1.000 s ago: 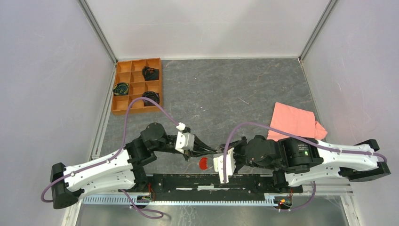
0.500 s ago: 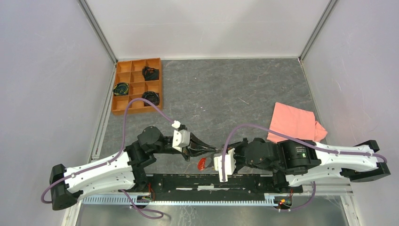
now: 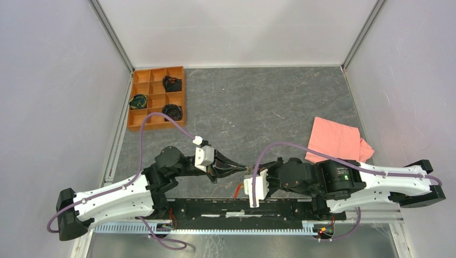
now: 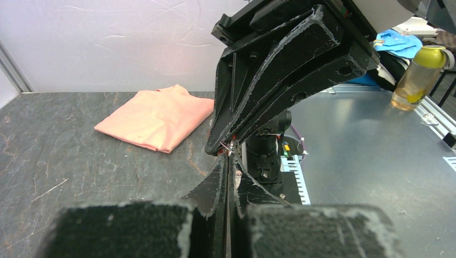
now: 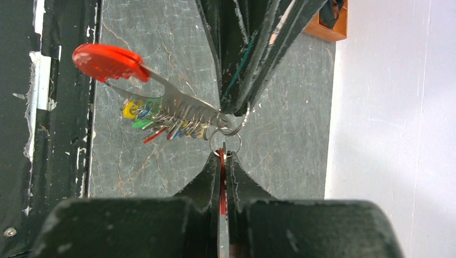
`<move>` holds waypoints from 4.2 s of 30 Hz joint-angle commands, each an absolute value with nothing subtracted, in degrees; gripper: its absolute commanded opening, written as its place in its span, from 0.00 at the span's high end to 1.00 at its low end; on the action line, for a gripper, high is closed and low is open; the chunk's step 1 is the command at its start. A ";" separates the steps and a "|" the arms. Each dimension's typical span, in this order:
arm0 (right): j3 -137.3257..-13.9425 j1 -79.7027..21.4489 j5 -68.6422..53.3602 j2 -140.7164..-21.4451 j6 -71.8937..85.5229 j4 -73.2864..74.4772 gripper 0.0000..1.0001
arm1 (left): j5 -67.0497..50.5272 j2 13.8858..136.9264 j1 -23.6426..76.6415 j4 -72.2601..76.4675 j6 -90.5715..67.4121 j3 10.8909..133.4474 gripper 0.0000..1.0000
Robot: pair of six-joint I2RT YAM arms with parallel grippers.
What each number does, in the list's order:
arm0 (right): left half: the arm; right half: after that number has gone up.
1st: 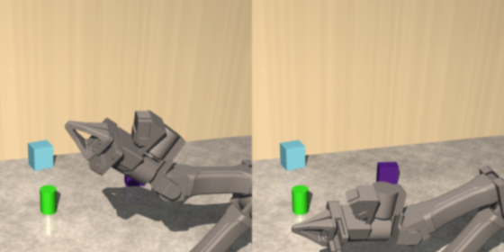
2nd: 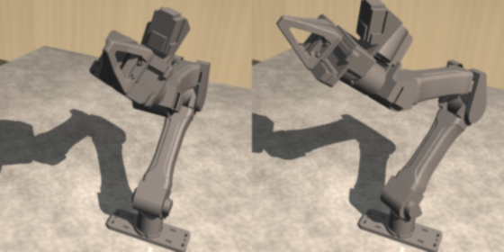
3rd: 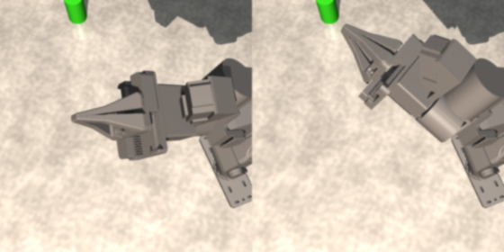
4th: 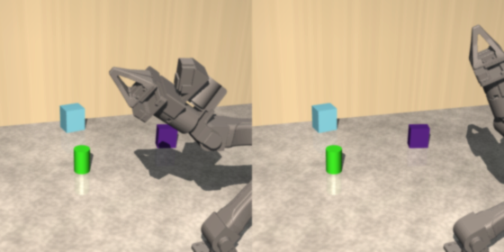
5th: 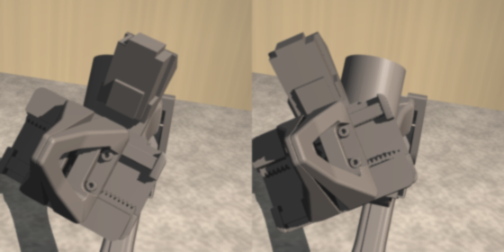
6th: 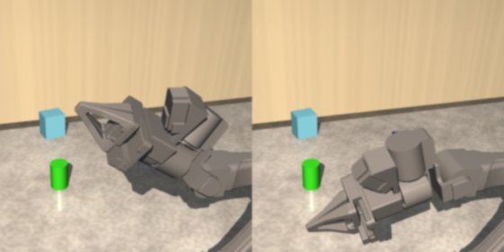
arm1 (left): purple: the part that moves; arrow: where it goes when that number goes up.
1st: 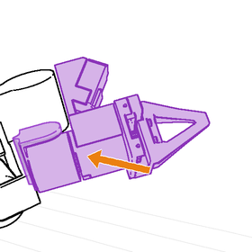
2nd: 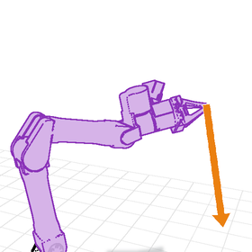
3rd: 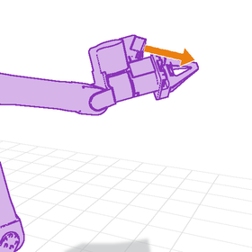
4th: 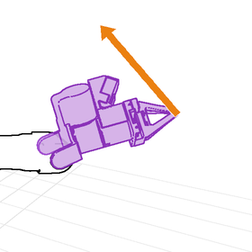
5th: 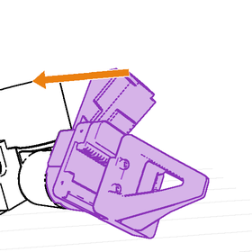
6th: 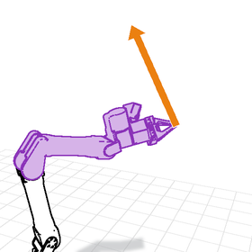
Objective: Remove the keys from the keyring
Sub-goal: Remove the key from the keyring.
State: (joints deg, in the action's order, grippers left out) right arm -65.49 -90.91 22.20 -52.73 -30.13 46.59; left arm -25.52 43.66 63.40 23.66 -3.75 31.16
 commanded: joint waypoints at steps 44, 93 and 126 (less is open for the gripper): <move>-74.17 -93.07 21.62 -54.86 -33.04 47.44 0.99 | -33.07 48.74 63.57 15.82 5.48 38.90 0.63; -68.42 -93.32 25.84 -53.88 -28.83 48.23 0.99 | -30.56 45.79 63.61 23.73 -1.87 34.98 0.98; -65.09 -93.36 37.93 -53.32 -26.43 45.93 1.00 | -25.80 43.70 63.62 24.69 -2.95 32.16 0.98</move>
State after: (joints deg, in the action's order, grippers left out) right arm -66.50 -93.01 31.57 -54.19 -28.38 49.93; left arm -28.34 44.84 63.40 20.32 -0.78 32.45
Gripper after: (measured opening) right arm 0.037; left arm 0.033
